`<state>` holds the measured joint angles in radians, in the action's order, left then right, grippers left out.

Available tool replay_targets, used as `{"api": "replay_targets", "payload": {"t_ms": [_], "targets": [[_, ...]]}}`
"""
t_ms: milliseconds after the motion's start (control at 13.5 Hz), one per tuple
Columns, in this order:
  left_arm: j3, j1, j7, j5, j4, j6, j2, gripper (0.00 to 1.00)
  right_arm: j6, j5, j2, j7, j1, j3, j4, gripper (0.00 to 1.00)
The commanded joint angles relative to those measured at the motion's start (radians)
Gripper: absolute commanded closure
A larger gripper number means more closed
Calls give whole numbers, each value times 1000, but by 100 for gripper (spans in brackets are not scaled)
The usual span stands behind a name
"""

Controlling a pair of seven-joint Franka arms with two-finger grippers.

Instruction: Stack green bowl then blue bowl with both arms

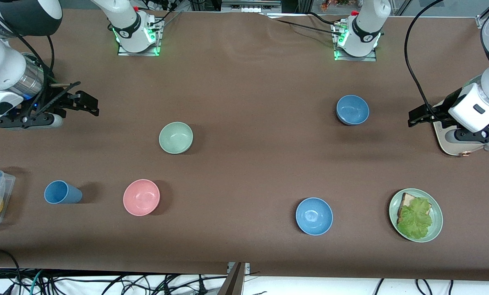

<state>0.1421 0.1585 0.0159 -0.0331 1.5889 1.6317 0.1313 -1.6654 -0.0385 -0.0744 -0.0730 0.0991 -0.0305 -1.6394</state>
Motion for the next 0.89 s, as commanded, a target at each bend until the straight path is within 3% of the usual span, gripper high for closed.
{"api": "replay_targets", "payload": {"t_ms": [0,813], "targets": [[-2,3,-1,9,-36,-24,18,0,61,14,25,0,-12,-12,3,0],[-2,7,-1,6,-40,-24,22,0,62,22,22,15,-10,-14,6,0]]}}
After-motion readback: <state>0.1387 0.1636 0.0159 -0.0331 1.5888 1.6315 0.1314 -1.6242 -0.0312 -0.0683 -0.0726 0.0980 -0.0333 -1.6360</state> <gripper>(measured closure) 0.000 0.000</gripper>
